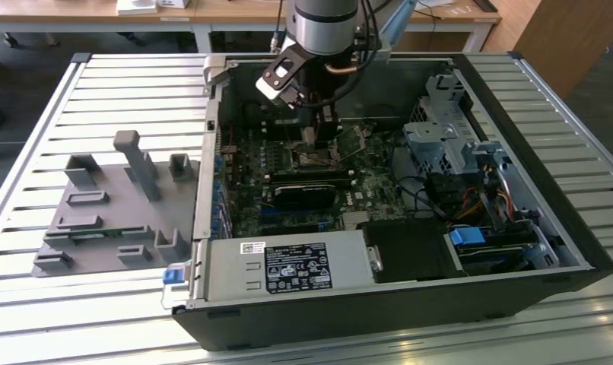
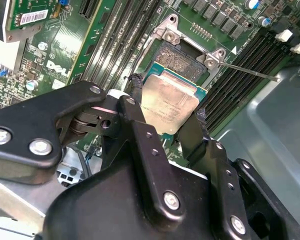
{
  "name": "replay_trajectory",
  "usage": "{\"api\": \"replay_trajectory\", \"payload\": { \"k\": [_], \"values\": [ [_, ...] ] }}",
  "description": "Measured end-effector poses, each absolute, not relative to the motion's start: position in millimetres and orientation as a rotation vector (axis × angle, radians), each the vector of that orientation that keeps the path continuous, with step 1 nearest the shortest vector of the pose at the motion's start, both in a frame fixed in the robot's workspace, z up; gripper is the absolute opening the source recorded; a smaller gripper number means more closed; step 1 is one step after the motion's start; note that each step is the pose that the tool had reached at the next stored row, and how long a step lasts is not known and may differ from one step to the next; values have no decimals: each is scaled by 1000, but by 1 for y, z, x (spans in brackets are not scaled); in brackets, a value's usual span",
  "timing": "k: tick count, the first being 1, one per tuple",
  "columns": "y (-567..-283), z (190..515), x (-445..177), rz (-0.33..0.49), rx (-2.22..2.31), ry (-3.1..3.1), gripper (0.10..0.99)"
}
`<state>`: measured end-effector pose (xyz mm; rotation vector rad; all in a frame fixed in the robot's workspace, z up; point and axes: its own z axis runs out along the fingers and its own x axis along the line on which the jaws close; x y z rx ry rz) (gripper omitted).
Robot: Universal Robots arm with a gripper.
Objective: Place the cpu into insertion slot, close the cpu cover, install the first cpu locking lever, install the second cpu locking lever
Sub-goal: 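Place the cpu into insertion slot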
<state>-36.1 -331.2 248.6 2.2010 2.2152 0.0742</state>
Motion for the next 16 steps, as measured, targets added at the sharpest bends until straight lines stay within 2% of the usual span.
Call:
{"api": "replay_trajectory", "payload": {
  "k": [16],
  "values": [
    [-330,239,-36,70,2200,2214,537]
  ]
}}
